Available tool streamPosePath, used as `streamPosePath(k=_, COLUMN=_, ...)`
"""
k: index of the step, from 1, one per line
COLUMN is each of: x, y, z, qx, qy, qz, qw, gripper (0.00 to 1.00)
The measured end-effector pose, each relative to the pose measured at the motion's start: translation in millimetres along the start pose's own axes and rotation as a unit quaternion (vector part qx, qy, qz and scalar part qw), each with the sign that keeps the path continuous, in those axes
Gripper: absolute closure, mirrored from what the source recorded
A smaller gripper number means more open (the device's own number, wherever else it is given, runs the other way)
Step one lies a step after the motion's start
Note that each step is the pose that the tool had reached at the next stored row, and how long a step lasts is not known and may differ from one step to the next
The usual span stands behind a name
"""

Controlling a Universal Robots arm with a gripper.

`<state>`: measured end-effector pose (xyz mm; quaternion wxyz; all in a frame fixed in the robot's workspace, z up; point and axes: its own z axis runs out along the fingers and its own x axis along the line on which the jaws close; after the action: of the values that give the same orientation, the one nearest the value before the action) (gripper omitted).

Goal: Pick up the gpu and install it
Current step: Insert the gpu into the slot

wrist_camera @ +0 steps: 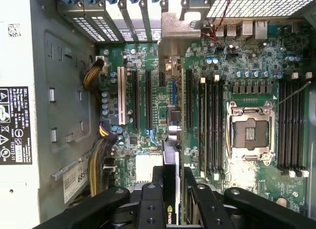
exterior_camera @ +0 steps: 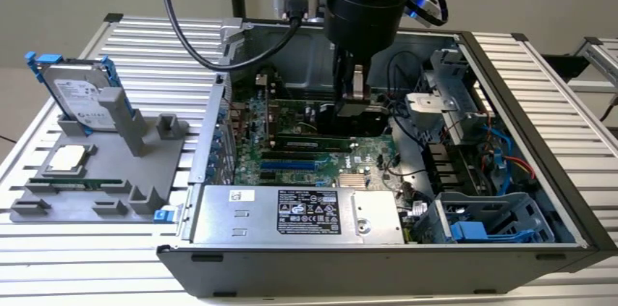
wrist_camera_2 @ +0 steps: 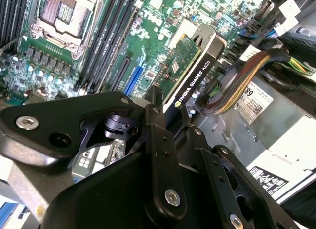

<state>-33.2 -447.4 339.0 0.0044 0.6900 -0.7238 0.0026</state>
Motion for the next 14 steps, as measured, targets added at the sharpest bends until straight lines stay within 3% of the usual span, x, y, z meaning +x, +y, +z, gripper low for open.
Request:
streamPosePath(k=8, x=0.0, y=0.9, z=5.0, qx=0.0, qy=0.0001, qz=0.0, qw=1.0, gripper=1.0)
streamPosePath(k=14, x=0.1, y=4.2, z=12.3, qx=0.0, qy=0.0001, qz=0.0, qw=1.0, gripper=1.0)
